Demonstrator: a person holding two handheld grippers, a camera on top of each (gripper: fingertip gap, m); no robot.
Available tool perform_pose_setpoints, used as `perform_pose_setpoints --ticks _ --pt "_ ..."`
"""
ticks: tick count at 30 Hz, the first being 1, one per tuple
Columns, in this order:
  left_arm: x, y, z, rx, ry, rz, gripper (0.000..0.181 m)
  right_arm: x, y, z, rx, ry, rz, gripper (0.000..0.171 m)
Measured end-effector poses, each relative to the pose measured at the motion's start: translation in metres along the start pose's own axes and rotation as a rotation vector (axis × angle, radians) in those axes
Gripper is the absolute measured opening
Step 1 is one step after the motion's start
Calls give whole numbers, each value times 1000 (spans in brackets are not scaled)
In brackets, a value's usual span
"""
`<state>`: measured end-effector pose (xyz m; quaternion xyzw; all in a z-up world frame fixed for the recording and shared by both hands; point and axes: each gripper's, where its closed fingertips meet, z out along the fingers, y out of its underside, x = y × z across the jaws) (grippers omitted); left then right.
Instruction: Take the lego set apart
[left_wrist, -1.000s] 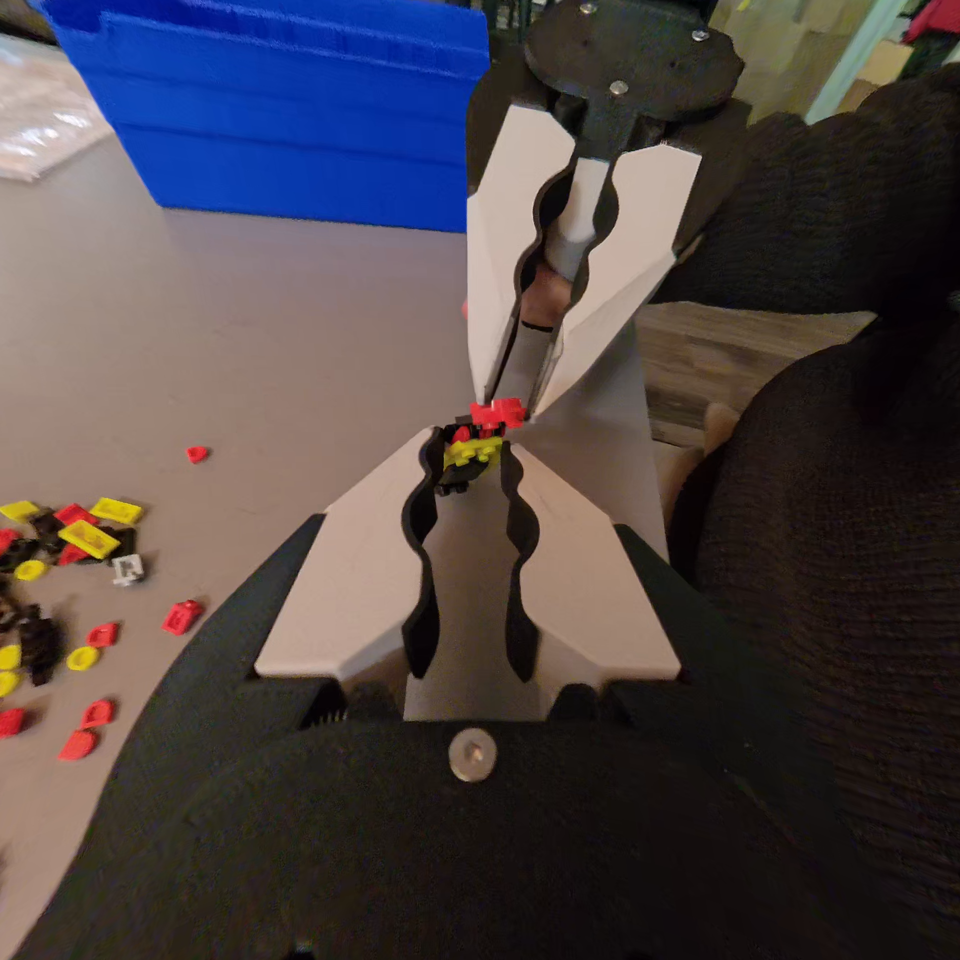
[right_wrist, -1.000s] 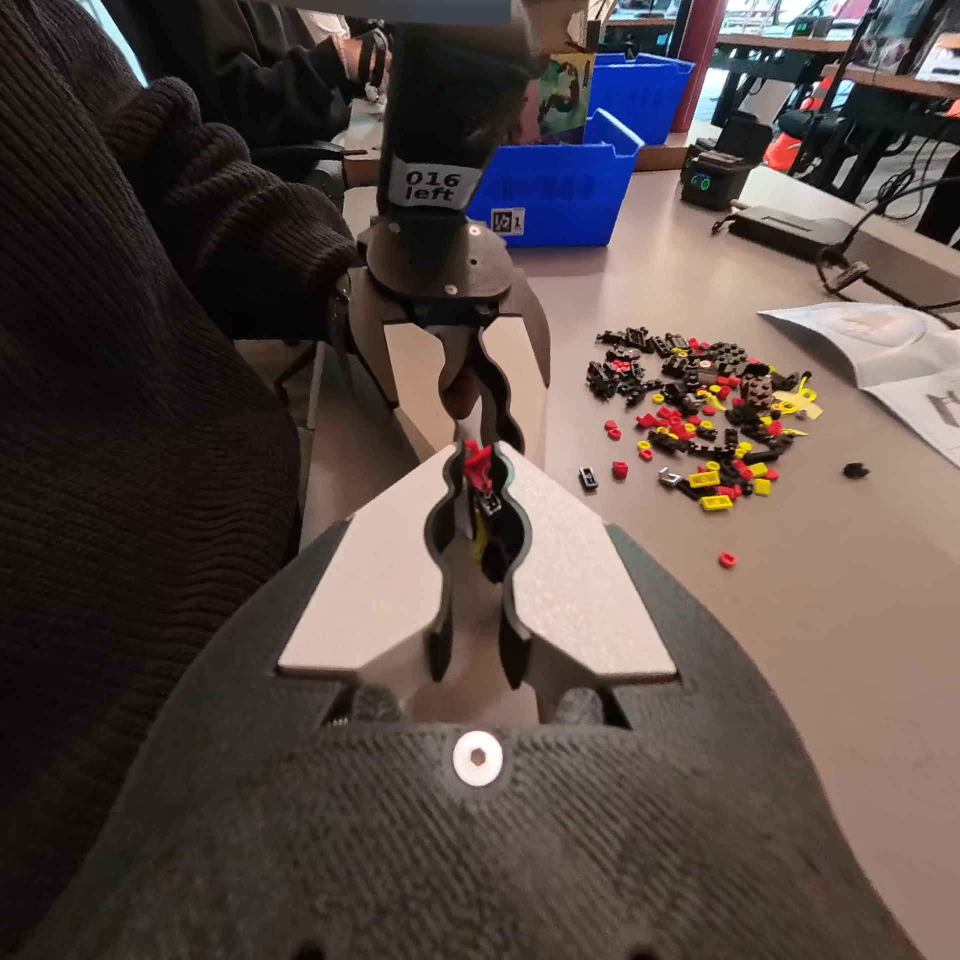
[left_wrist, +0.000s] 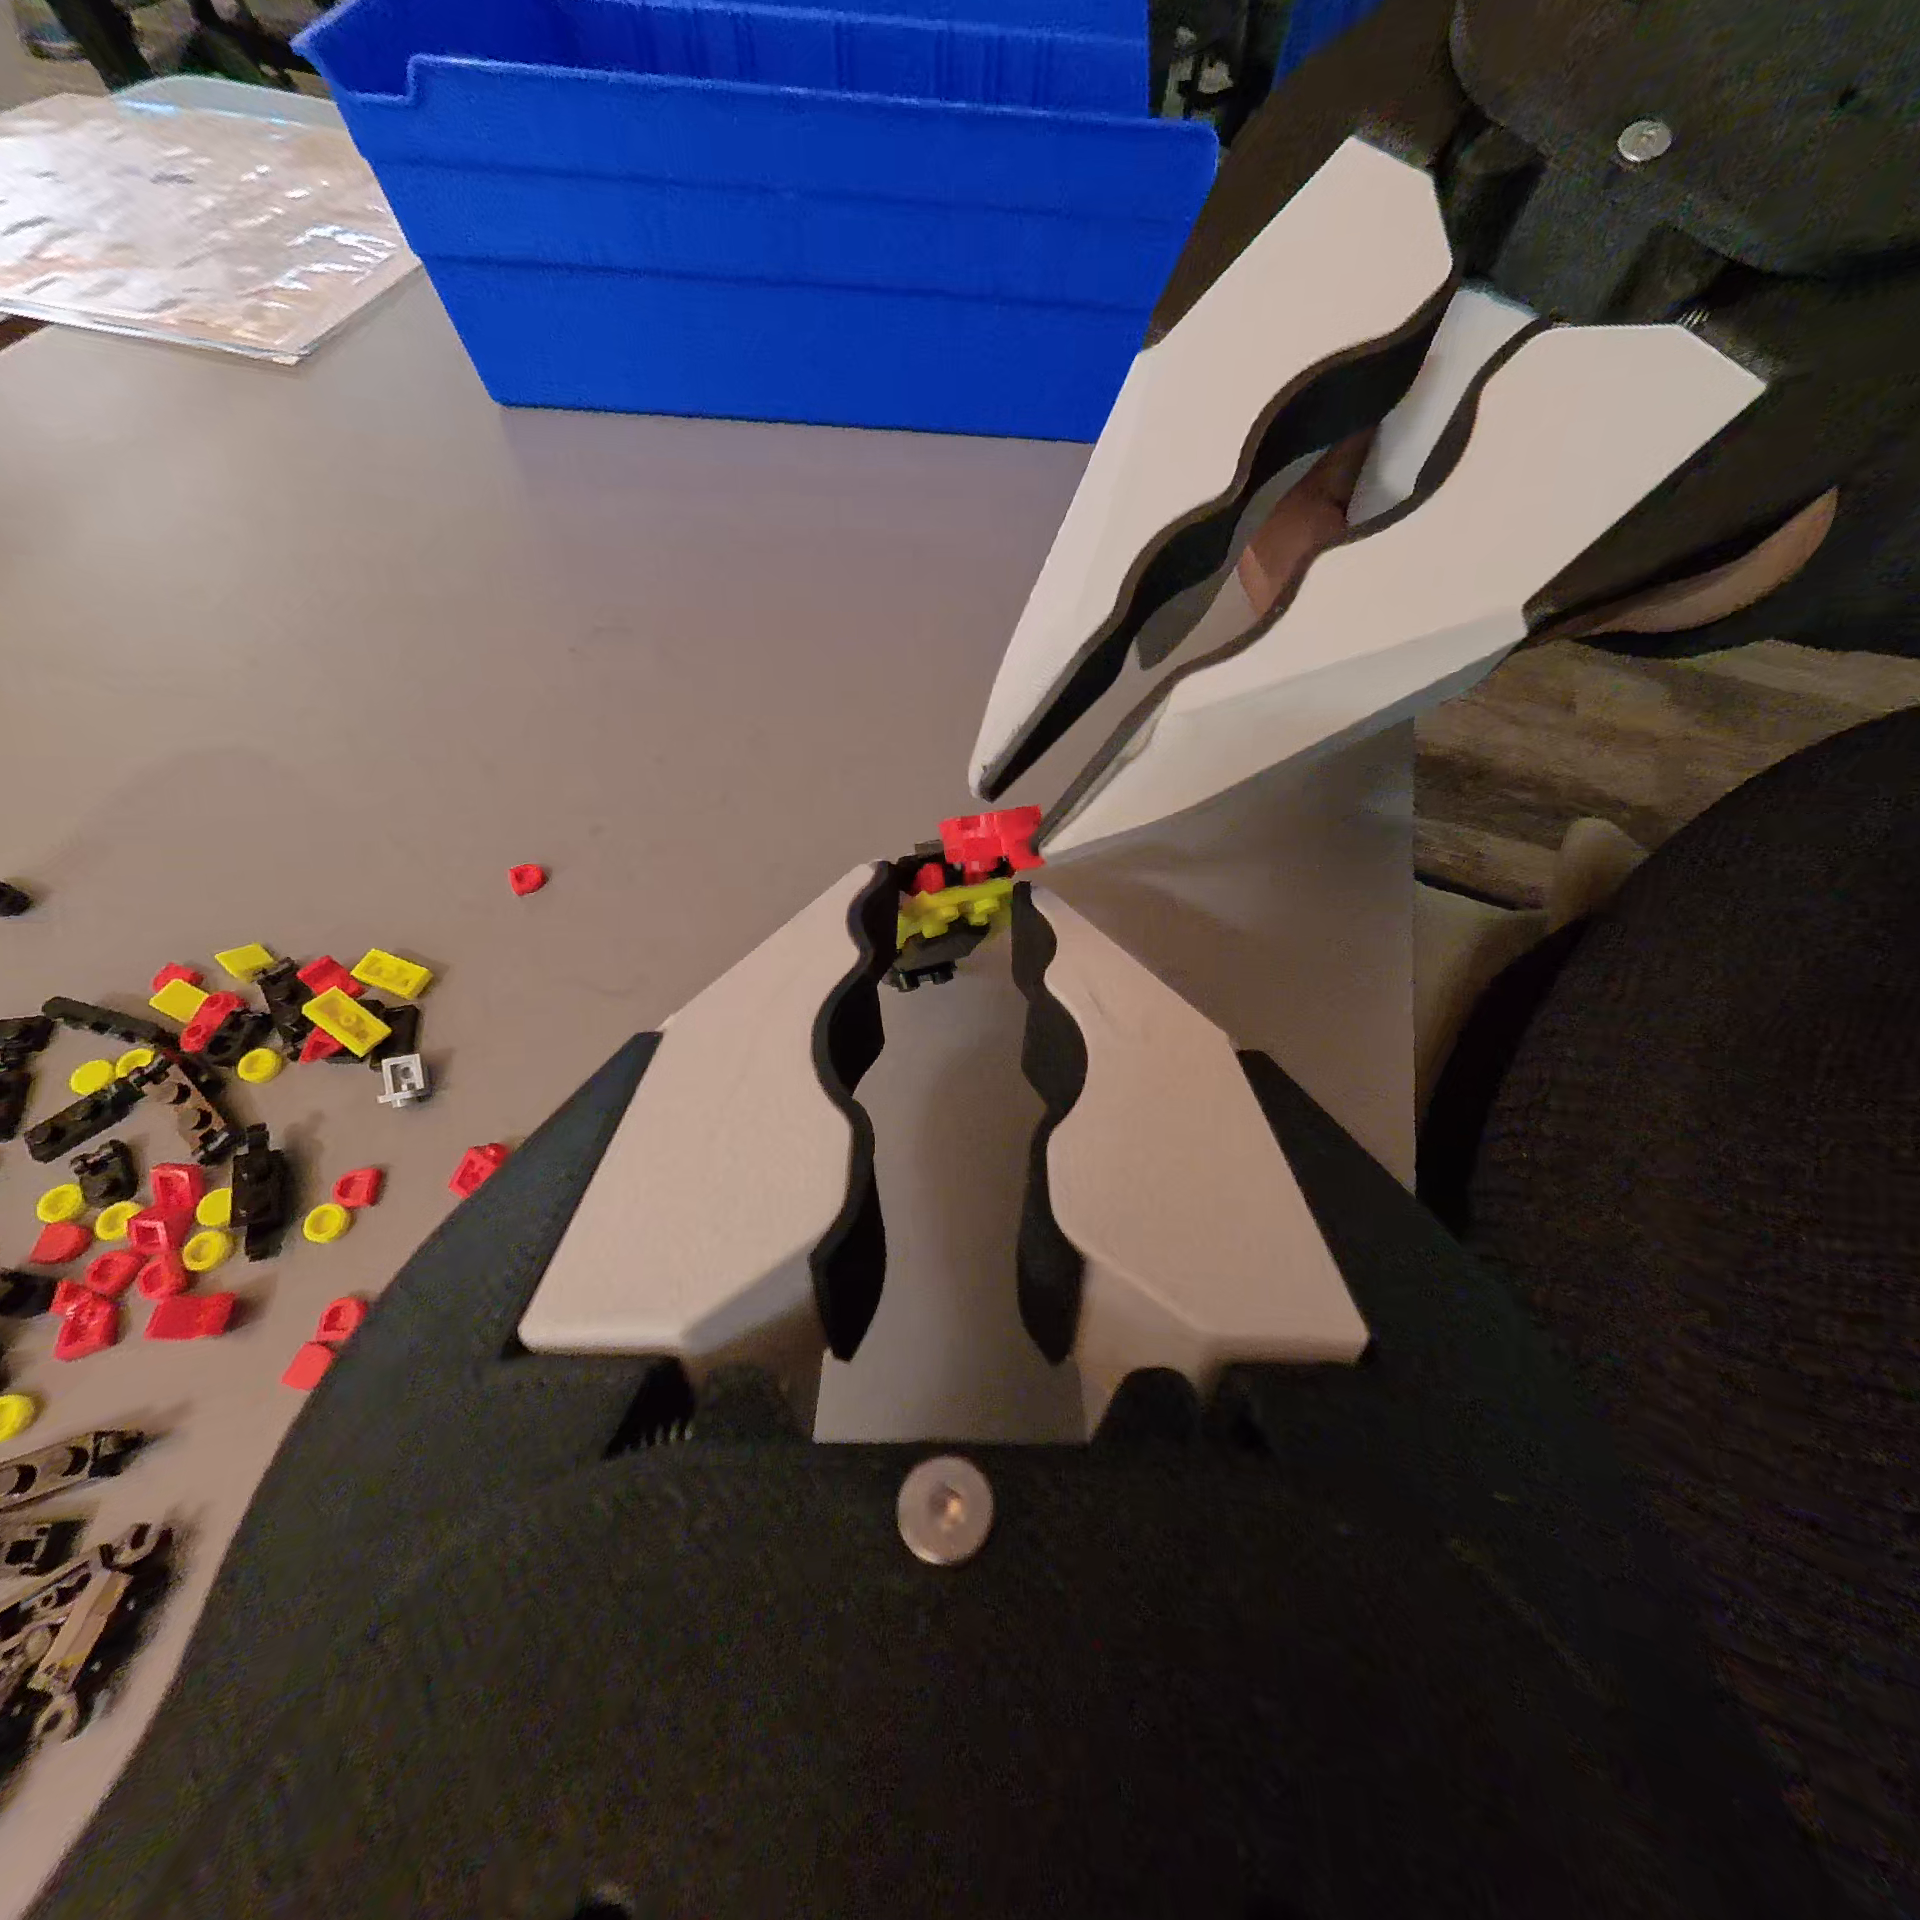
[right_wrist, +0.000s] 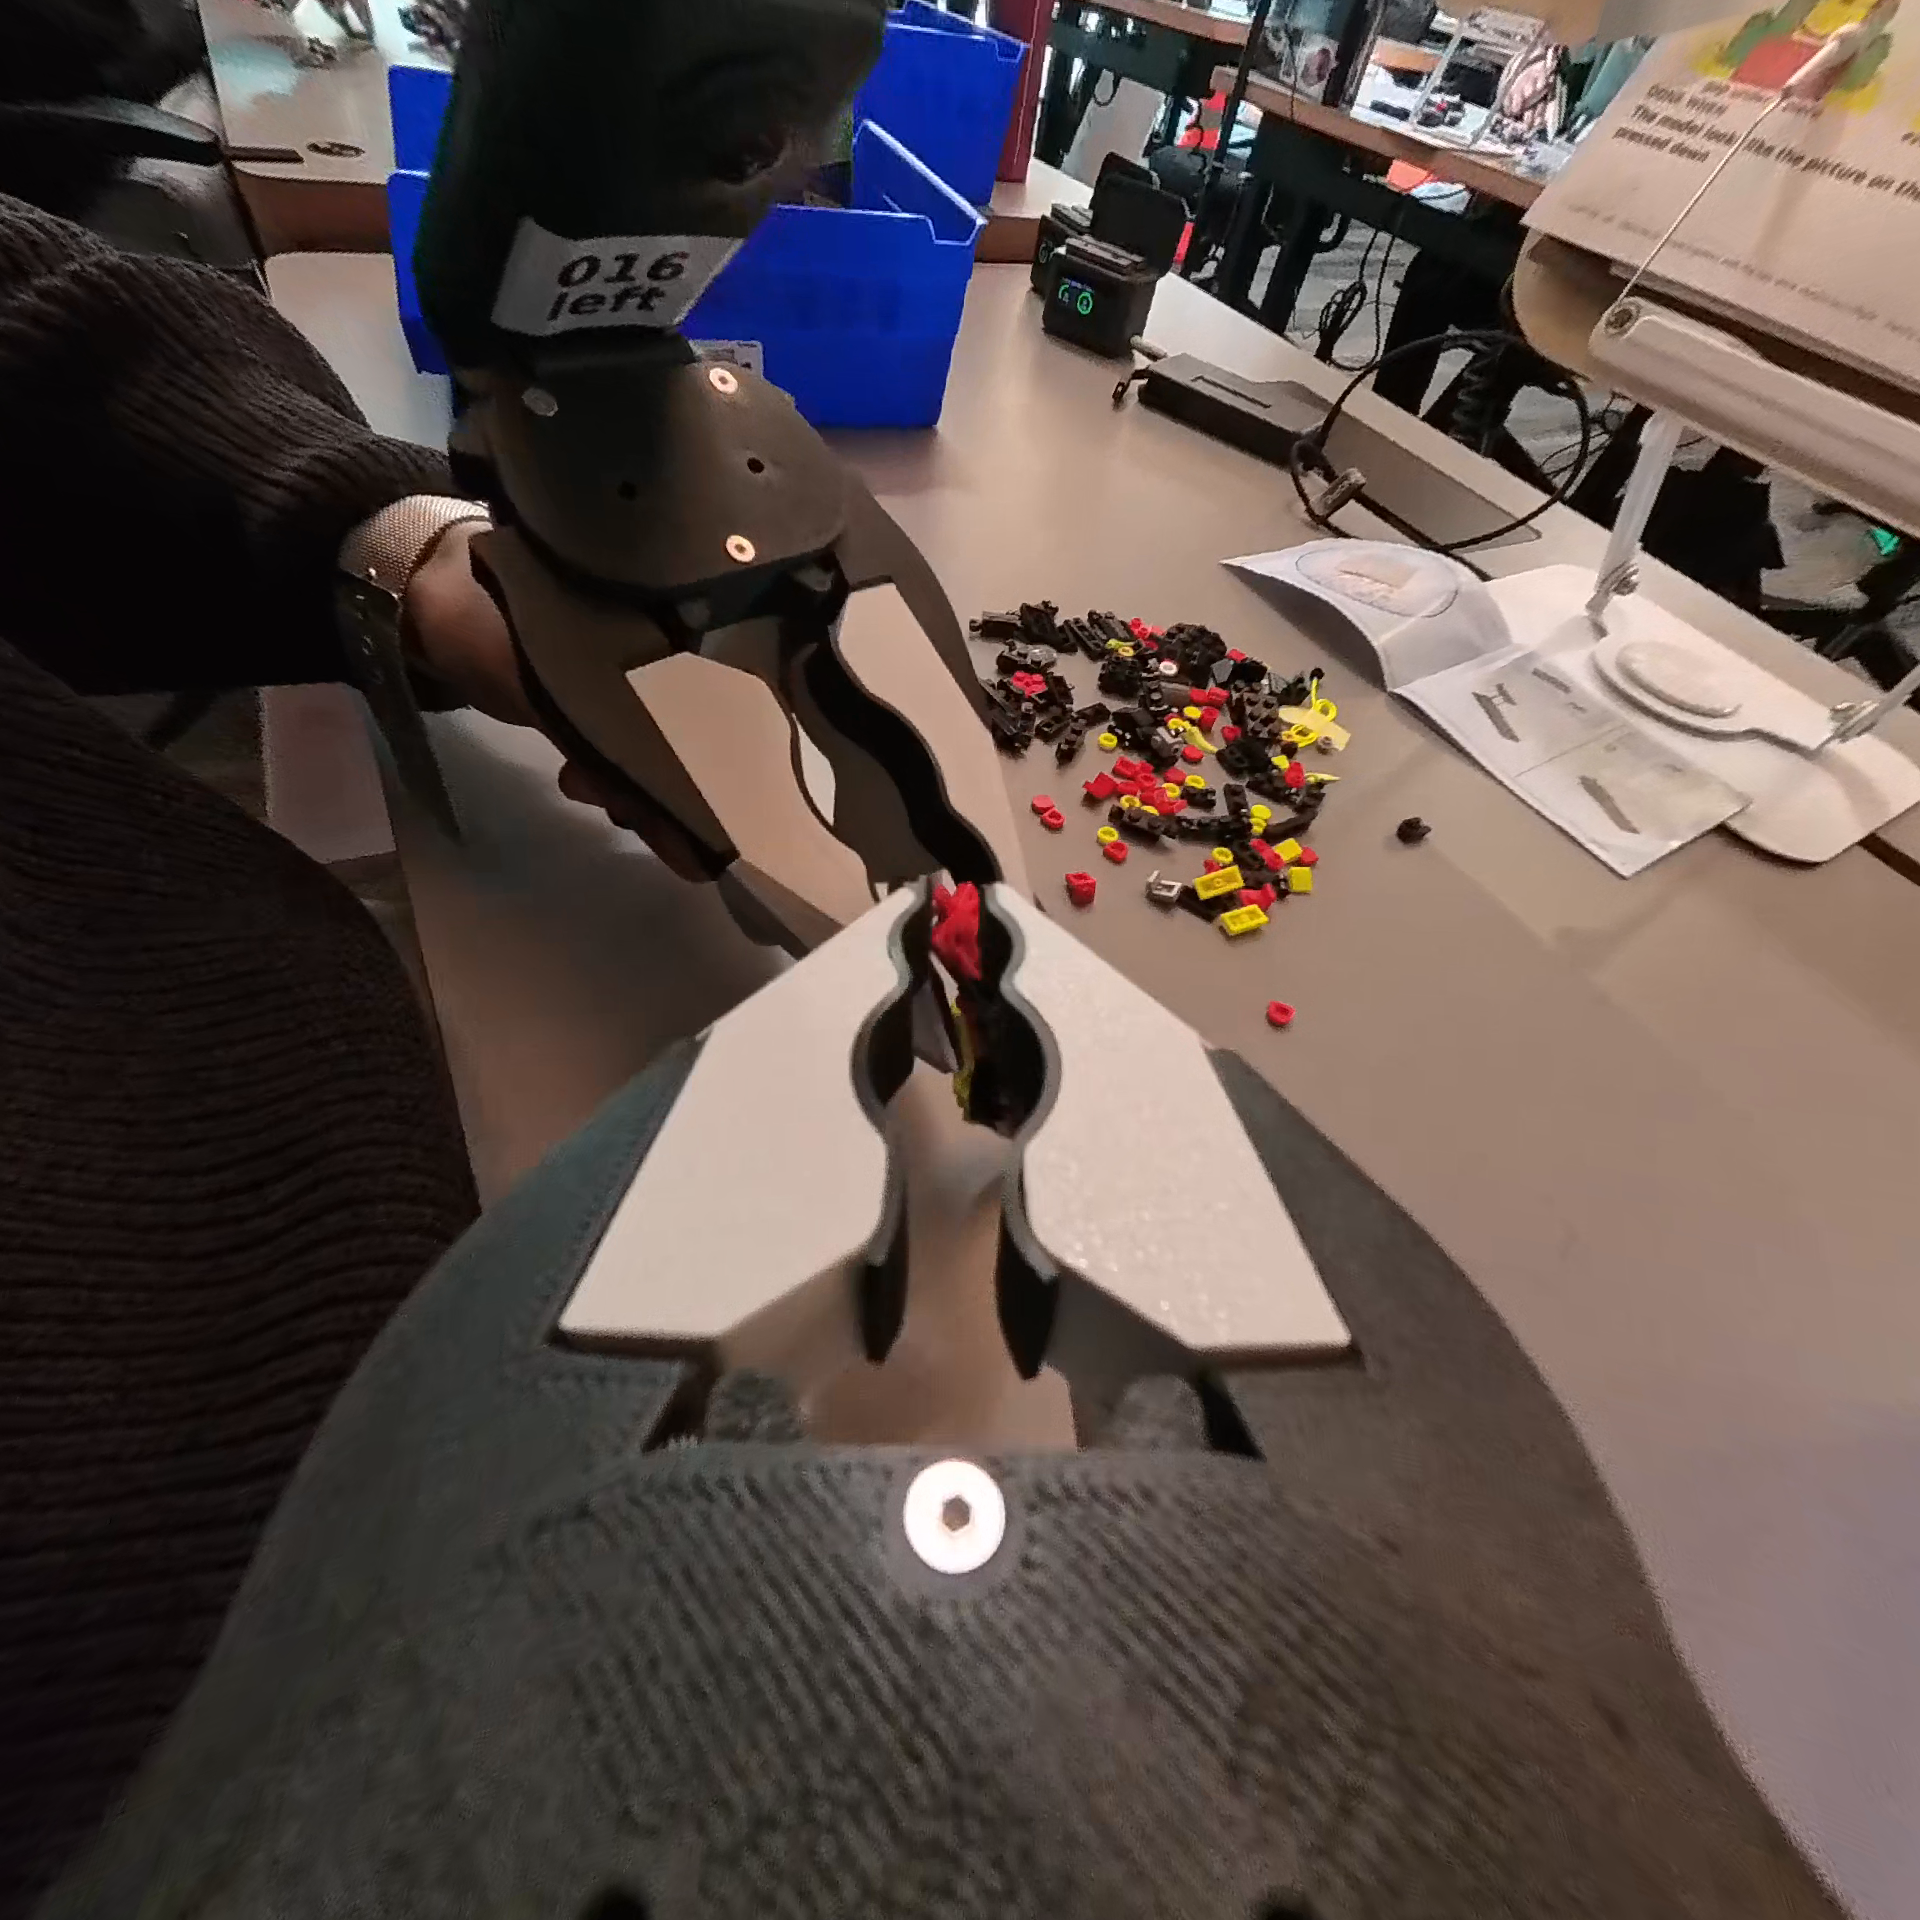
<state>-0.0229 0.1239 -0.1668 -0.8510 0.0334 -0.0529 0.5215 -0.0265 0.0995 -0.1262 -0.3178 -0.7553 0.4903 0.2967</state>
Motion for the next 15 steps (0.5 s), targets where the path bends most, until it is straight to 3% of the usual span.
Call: perform_pose_setpoints --ticks 5,15 --pt "-4 0 -1 9 -2 -14 19 7 -1 -3 13 12 11 6" --pt "-5 -4 -4 57 82 -170 19 7 1 -2 34 -21 27 27"
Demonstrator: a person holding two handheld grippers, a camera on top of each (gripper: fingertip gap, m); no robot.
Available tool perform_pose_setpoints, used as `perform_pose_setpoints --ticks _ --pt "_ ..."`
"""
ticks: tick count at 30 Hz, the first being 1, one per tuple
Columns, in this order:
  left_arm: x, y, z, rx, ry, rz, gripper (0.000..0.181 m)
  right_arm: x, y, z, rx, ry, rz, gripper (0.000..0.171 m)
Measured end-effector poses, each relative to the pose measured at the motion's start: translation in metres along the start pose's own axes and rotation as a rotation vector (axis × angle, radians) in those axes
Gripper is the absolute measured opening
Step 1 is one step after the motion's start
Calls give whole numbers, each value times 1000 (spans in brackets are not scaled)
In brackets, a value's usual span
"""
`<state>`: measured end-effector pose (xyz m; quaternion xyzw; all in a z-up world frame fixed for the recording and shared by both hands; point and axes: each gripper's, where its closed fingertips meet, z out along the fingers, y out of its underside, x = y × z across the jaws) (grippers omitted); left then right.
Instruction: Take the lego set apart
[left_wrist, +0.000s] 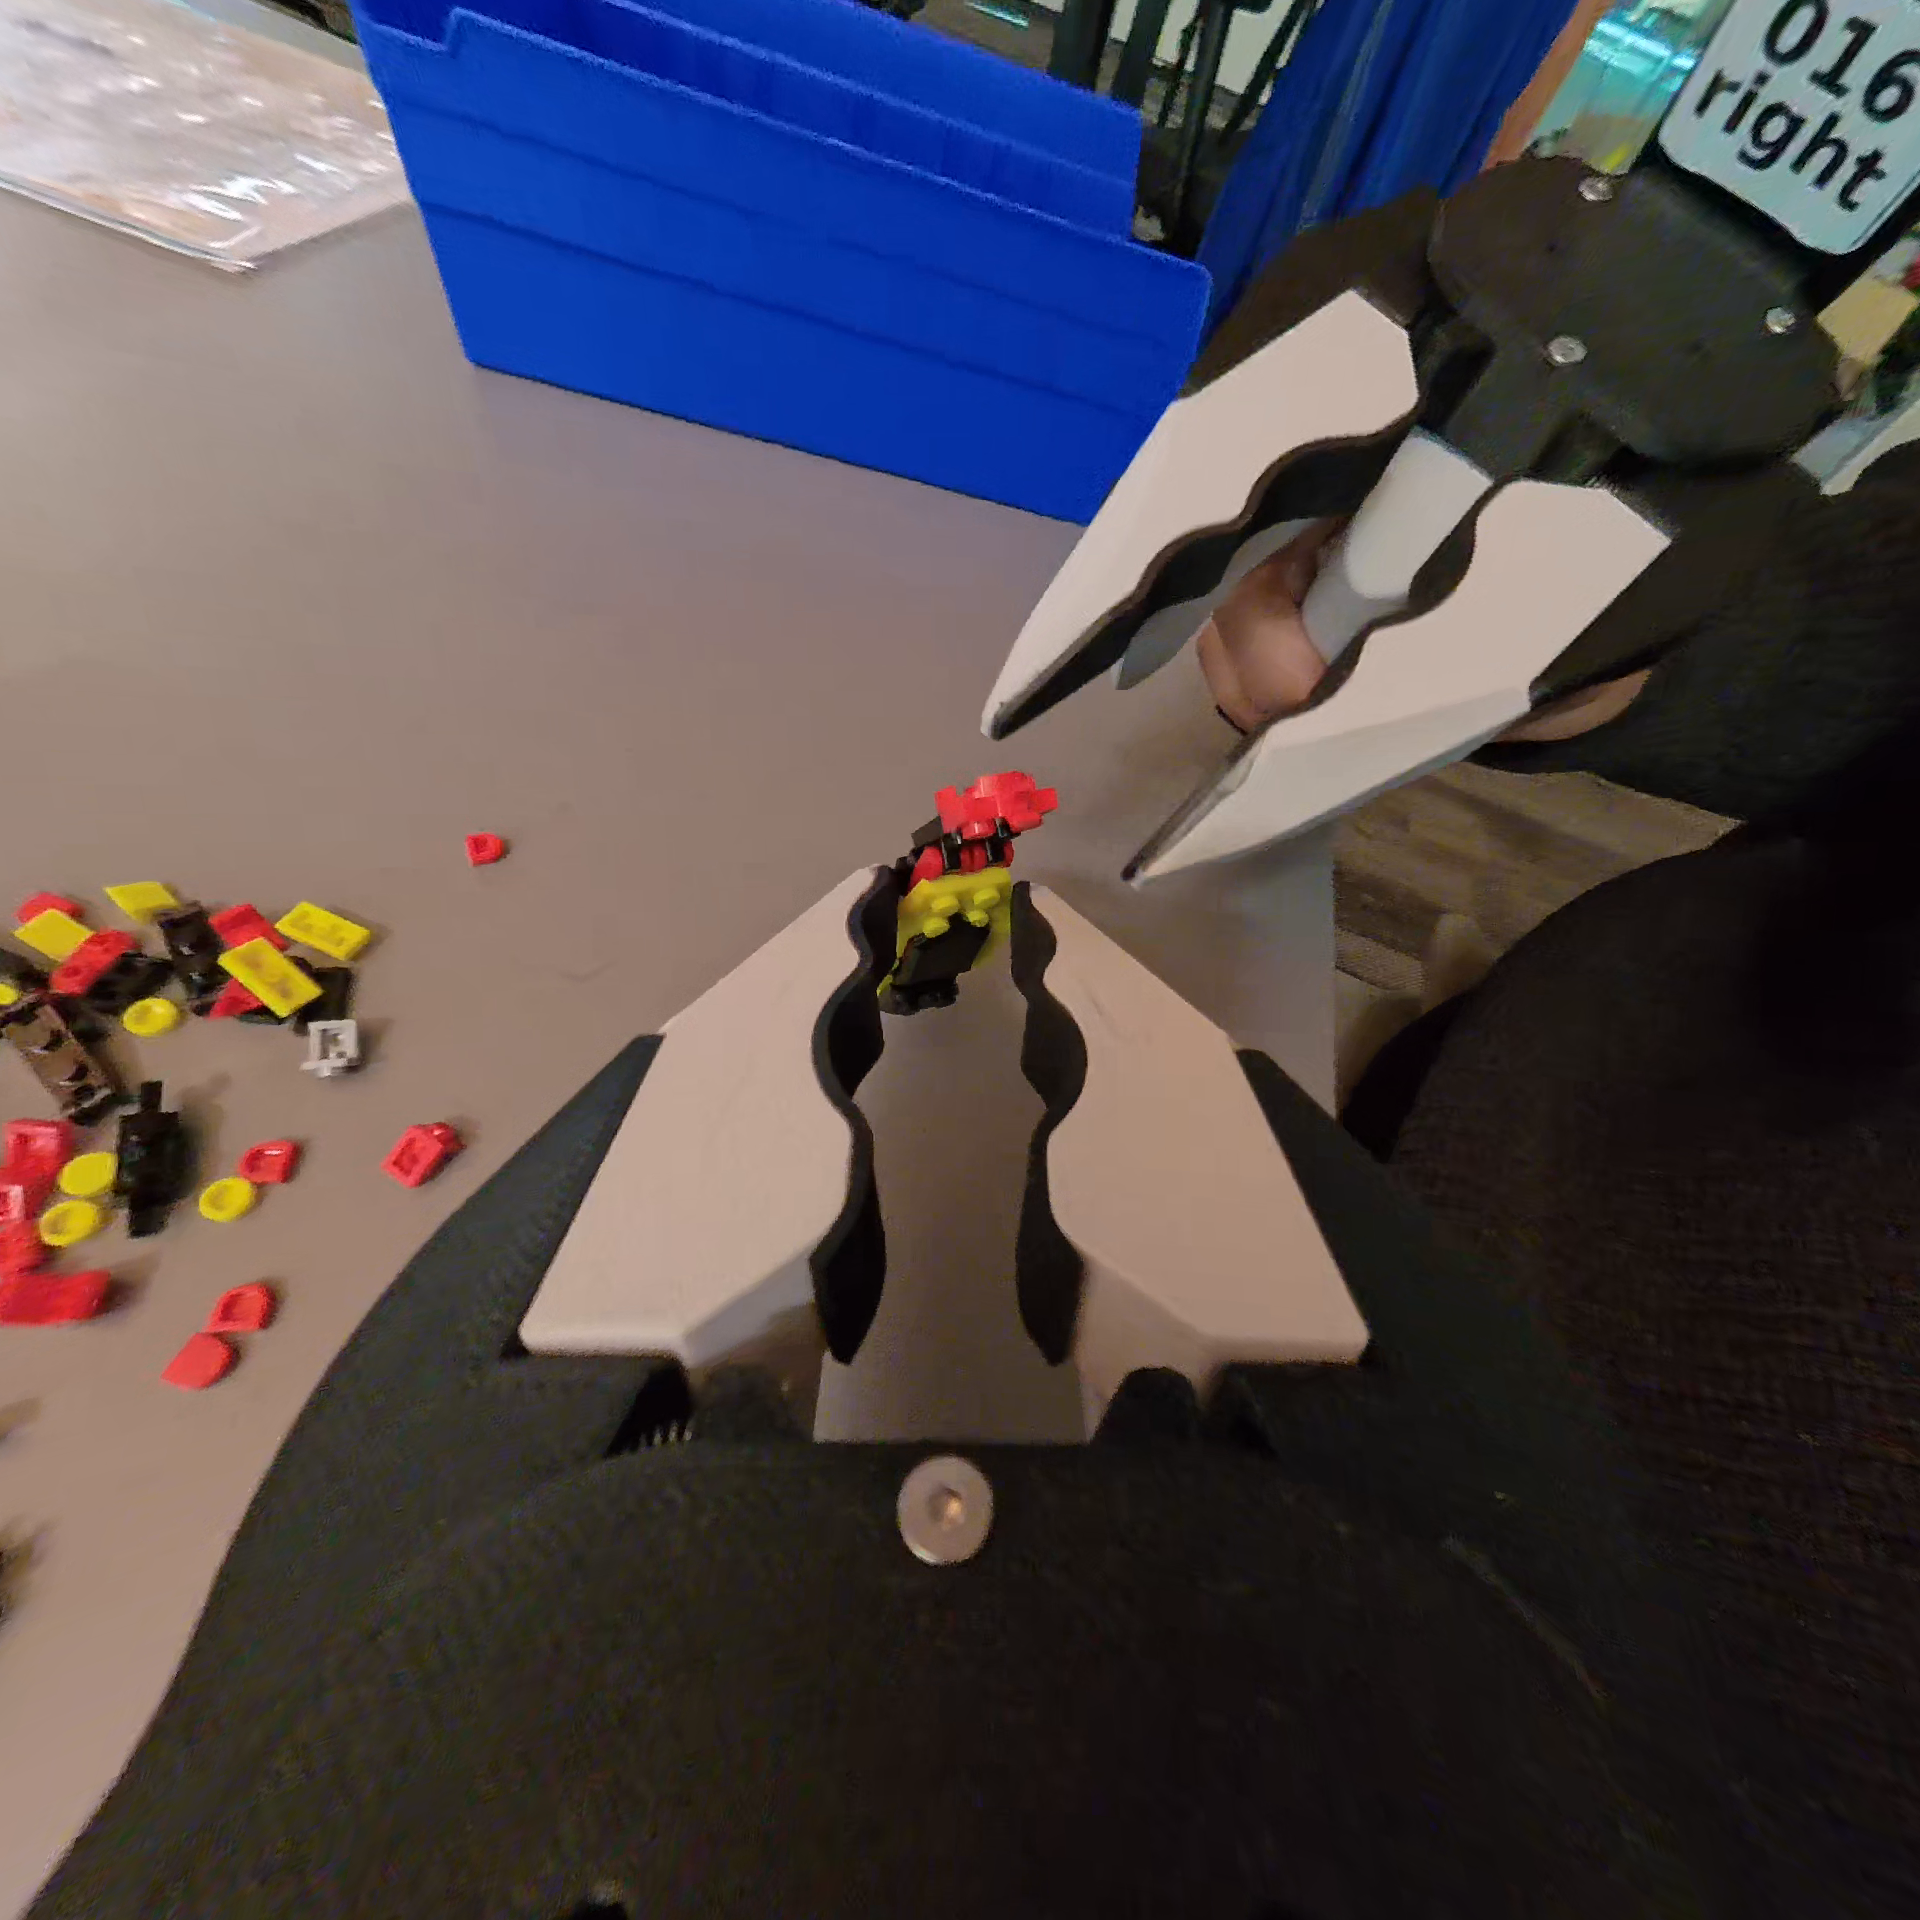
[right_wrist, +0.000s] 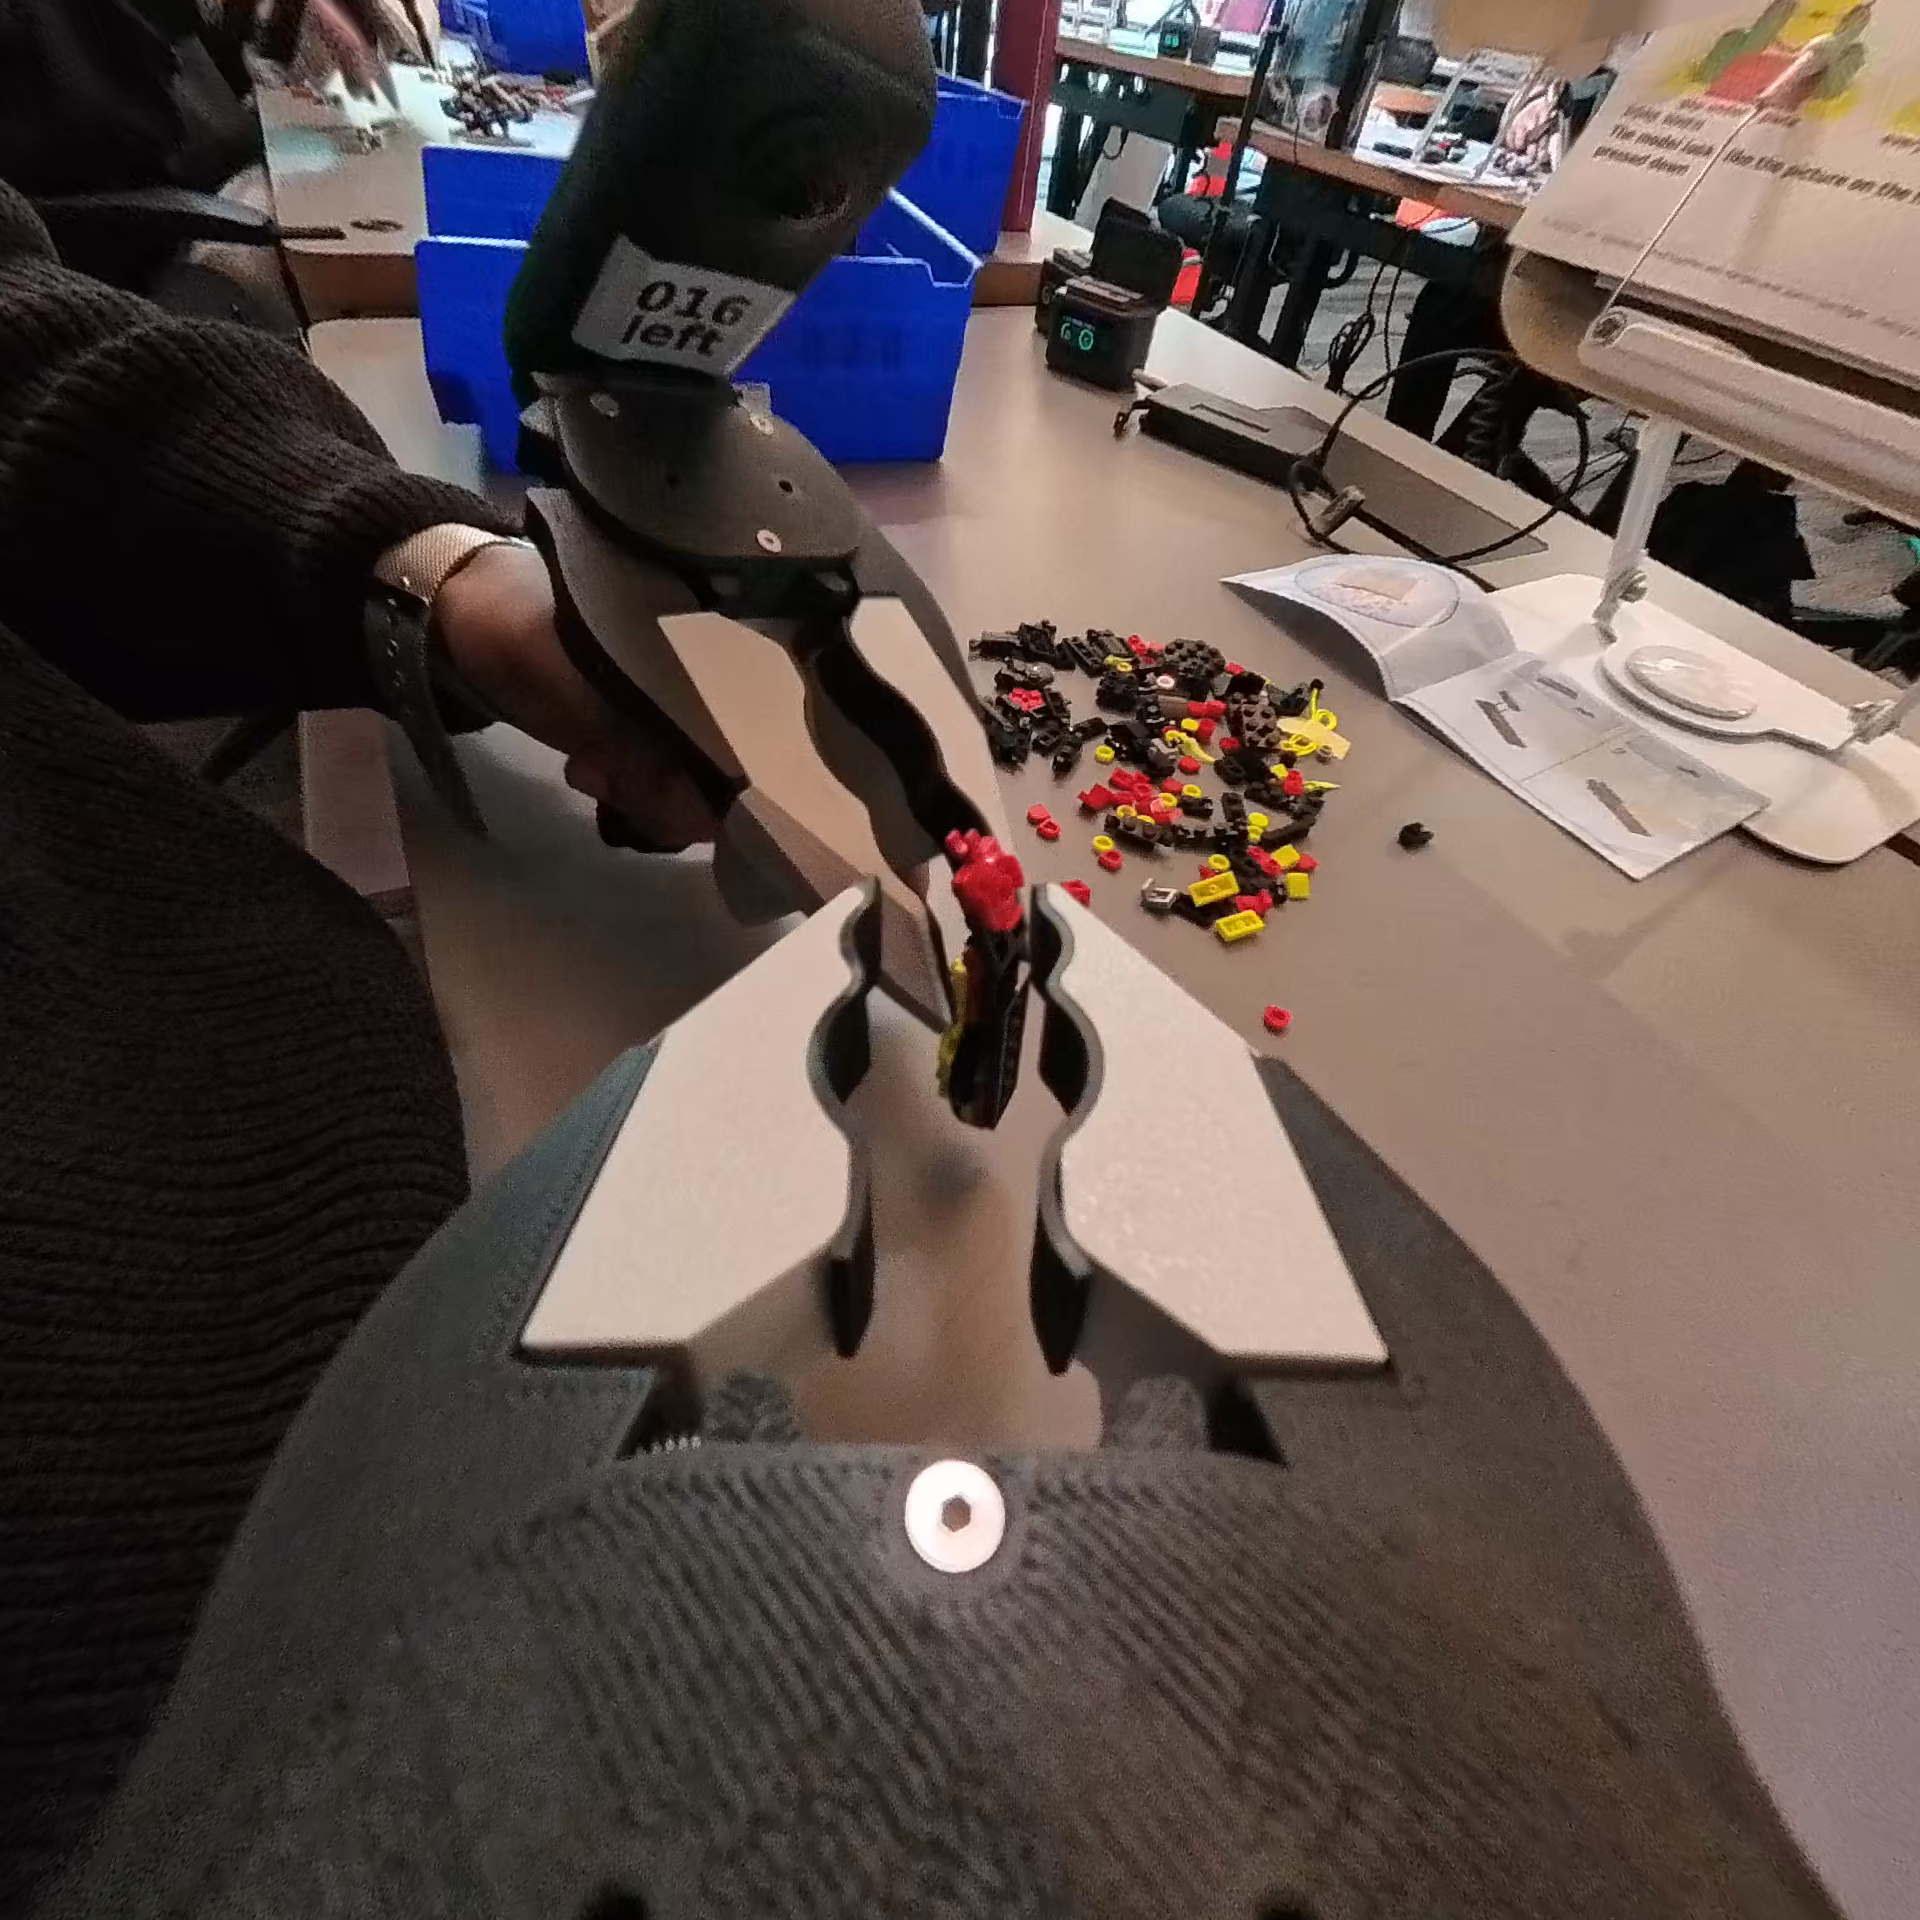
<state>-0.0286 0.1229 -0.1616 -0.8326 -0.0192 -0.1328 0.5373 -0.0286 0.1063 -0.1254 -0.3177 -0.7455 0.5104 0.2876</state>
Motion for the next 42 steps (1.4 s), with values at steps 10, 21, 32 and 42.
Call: perform_pose_setpoints --ticks 10,21,32,42 --pt "5 5 4 -28 -42 146 20 14 9 2 1 -55 317 9" --pt "31 -20 -9 122 316 -233 20 16 -13 -9 281 -437 1016 7" --pt "55 -30 -25 162 385 -46 14 25 6 -5 249 -413 1167 6" --pt "9 -17 -20 69 183 -82 14 38 -4 -18 313 -394 1070 6"
